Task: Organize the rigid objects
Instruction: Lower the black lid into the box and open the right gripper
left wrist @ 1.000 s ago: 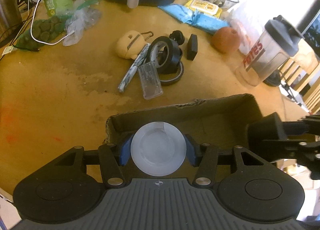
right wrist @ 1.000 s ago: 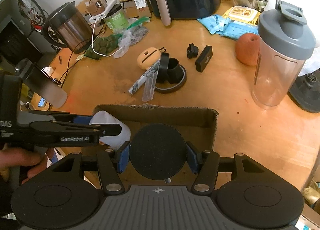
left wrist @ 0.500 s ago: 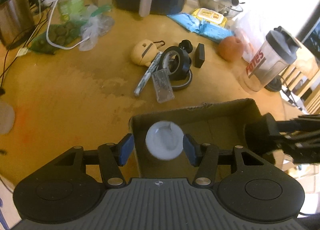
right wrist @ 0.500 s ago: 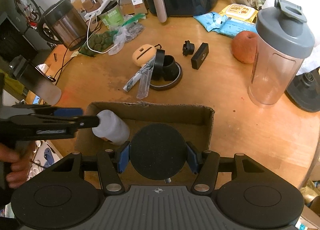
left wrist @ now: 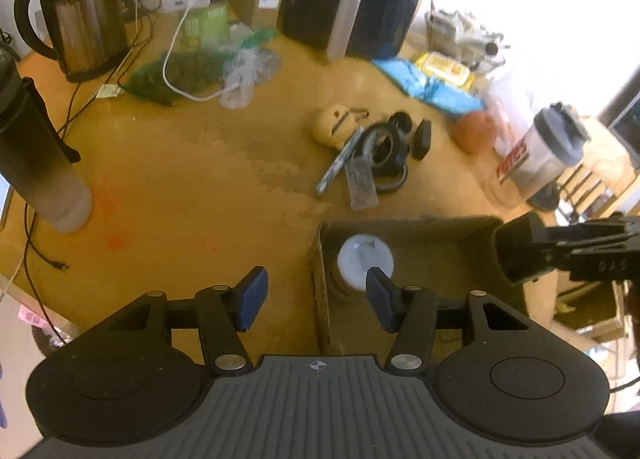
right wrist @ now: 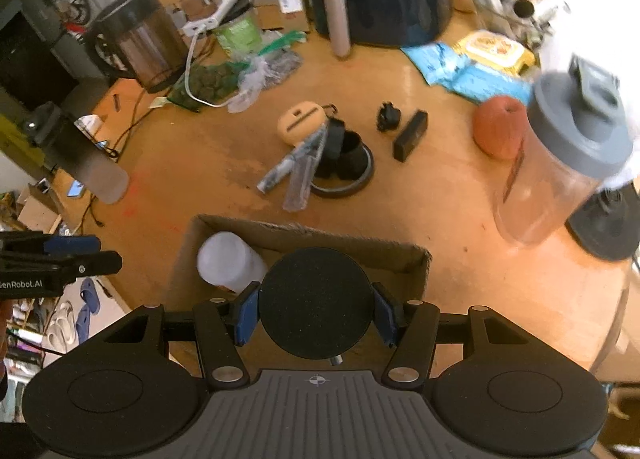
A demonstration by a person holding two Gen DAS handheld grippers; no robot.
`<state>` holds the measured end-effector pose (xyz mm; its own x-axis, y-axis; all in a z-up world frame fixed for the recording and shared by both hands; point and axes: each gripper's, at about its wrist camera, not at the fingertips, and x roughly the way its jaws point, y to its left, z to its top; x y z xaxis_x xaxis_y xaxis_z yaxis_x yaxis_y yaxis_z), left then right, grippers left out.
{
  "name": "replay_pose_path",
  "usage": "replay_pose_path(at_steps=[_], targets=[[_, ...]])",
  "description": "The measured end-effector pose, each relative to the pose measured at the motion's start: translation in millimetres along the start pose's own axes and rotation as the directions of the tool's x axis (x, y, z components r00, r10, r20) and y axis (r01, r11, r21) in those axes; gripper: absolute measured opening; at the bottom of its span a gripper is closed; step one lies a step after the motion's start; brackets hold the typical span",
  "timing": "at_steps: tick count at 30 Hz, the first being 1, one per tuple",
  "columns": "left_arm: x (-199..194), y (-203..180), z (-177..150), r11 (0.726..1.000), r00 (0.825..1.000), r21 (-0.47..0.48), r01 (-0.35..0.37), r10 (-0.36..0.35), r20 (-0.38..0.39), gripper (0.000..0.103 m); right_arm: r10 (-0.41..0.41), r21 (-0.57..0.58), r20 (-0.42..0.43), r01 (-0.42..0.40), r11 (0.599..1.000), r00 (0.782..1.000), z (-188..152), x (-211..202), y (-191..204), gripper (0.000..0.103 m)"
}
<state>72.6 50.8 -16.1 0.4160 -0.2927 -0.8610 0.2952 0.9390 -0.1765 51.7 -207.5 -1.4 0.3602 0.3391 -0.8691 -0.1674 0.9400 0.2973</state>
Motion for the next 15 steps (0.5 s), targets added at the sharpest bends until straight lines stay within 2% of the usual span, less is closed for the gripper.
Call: replay_pose_path(at_steps=[10, 15], targets=[[17, -2, -3, 1.000, 0.999, 0.003, 0.025, -0.025, -0.026, 0.054, -0.013, -0.010, -0.053, 0.013, 1.000, 0.999, 1, 47, 2, 0.060], [18, -4, -2, 0.999, 0.999, 0.011, 0.043, -0.043, -0.026, 0.054, -0.074, -0.003, -0.103, 0.074, 0.997, 0.992, -1, 76, 3, 0.060]])
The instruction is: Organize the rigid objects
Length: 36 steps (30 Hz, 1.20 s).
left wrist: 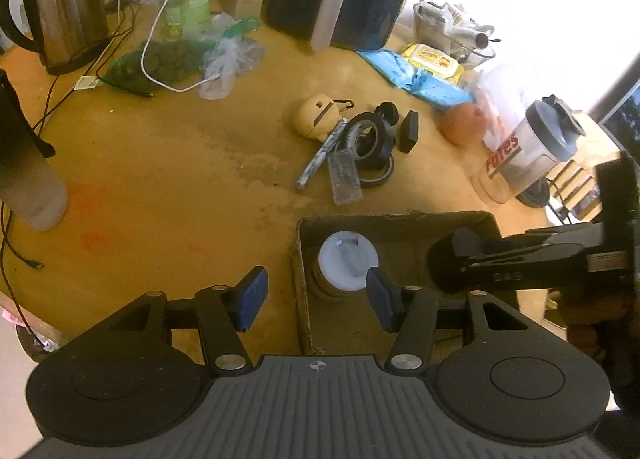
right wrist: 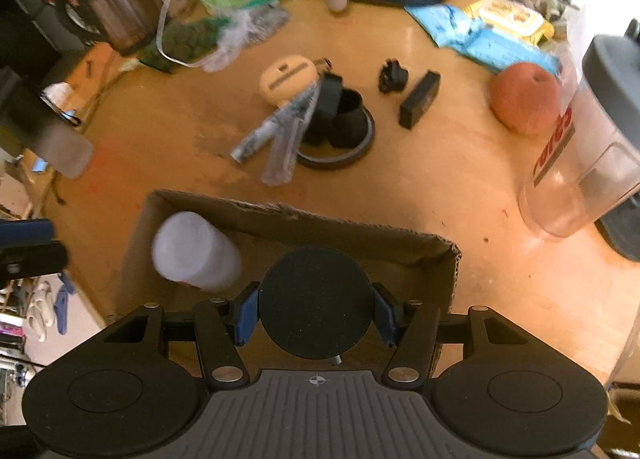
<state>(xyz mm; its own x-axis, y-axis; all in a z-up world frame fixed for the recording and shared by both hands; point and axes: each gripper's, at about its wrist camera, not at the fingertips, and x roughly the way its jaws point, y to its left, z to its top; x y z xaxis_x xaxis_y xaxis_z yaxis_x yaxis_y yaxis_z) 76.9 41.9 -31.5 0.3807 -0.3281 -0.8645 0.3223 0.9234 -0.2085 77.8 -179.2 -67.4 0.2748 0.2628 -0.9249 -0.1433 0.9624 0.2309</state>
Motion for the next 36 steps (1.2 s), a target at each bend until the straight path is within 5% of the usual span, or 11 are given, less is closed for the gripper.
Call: replay_pose_path(at_steps=[7, 13, 24, 36], targets=[[2, -3, 0, 1.000, 1.000, 0.012, 0.019, -0.019, -0.014, 0.054, -0.097, 0.015, -0.050, 0.098, 0.995, 0.994, -1, 22, -10, 0.060], [6, -3, 1, 1.000, 0.999, -0.016, 0.016, -0.016, -0.028, 0.054, -0.139, 0.018, -0.012, 0.139, 0.990, 0.990, -1, 21, -11, 0.064], [12, -16, -4, 1.000, 0.999, -0.025, 0.005, -0.006, -0.054, 0.054, -0.028, 0.058, 0.085, 0.023, 0.998, 0.996, -8, -22, -10, 0.102], [11, -41, -8, 0.999, 0.998, -0.047, -0.018, 0.016, -0.053, 0.054, -0.044, 0.061, 0.096, 0.038, 0.997, 0.994, -19, -41, -30, 0.103]])
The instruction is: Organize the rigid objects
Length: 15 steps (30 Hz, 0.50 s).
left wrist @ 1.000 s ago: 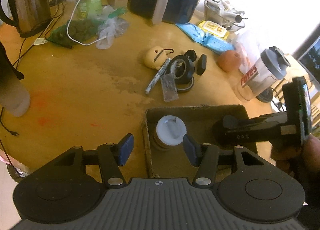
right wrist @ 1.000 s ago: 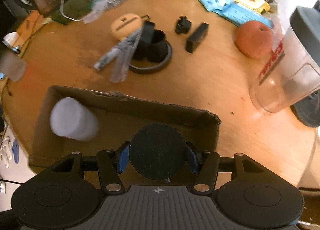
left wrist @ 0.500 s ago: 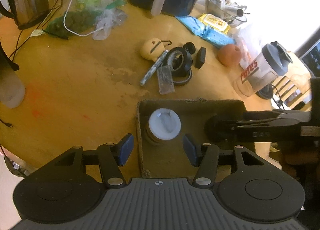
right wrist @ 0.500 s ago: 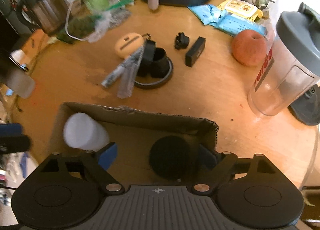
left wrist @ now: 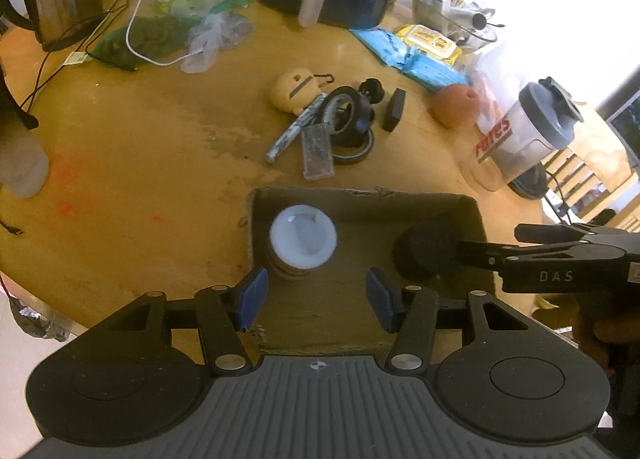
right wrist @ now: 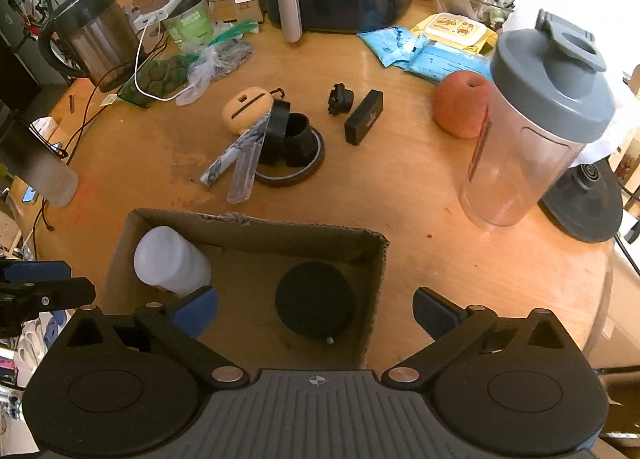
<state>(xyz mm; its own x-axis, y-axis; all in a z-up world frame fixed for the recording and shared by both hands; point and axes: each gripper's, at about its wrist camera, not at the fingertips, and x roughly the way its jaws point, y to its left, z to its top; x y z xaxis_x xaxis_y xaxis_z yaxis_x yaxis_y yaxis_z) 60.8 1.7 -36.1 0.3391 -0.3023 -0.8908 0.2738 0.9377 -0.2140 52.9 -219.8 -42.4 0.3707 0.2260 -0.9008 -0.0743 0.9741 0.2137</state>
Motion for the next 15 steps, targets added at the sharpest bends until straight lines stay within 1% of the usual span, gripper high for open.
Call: replay_pose_path(at_steps=[8, 15], targets=[[-1, -22, -6, 1.000, 1.000, -0.021, -0.004, 0.004, 0.003, 0.054, 0.013, -0.023, 0.005, -0.013, 1.000, 1.000, -7, -16, -15, 0.103], [-5, -40, -15, 0.999, 1.000, -0.037, -0.026, 0.027, 0.012, 0.054, 0.028, -0.027, 0.024, -0.027, 0.999, 0.999, -13, -29, -34, 0.103]])
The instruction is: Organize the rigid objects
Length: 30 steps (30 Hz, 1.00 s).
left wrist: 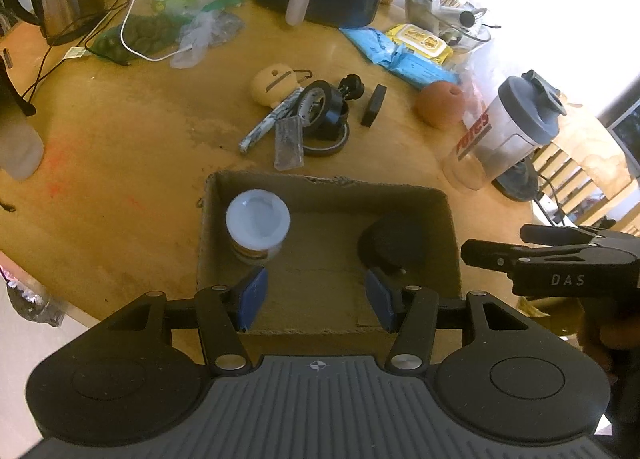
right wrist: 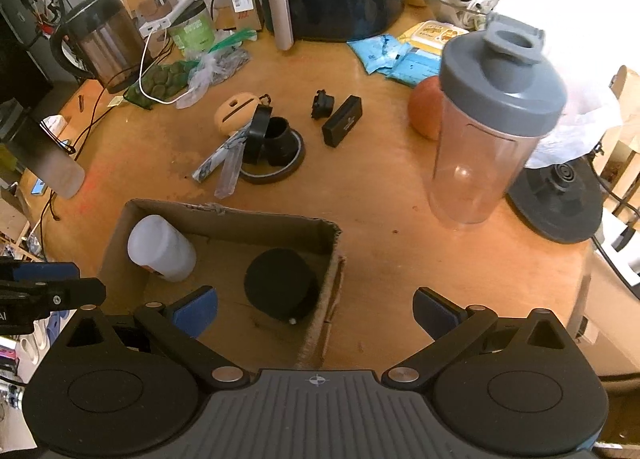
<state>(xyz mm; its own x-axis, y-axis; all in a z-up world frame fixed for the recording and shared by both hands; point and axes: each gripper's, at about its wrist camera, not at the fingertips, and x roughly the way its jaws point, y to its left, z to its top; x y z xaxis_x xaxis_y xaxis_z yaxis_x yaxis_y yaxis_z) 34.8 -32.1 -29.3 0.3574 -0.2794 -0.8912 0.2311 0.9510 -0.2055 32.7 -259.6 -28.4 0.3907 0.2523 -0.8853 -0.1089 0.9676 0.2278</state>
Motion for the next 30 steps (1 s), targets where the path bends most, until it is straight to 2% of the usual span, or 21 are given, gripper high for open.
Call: replay_pose_path(at_steps=[10, 17, 30], targets=[[-11, -8, -13, 0.999, 0.999, -0.028, -0.035, 0.036, 0.014, 0.054, 0.025, 0.026, 0.050, -0.026, 0.999, 0.998, -12, -6, -9, 0.103], [-9, -4, -4, 0.998, 0.997, 0.013, -0.062, 0.062, 0.043, 0.054, 0.055, 0.034, 0.078, -0.058, 0.998, 0.995, -8, -3, -3, 0.103], [7, 13, 27, 0.996, 0.999, 0.088, 0.009, -0.012, 0.038, 0.054, 0.032, 0.073, 0.108, -0.040, 0.996, 0.994, 12, 7, 9, 0.103]])
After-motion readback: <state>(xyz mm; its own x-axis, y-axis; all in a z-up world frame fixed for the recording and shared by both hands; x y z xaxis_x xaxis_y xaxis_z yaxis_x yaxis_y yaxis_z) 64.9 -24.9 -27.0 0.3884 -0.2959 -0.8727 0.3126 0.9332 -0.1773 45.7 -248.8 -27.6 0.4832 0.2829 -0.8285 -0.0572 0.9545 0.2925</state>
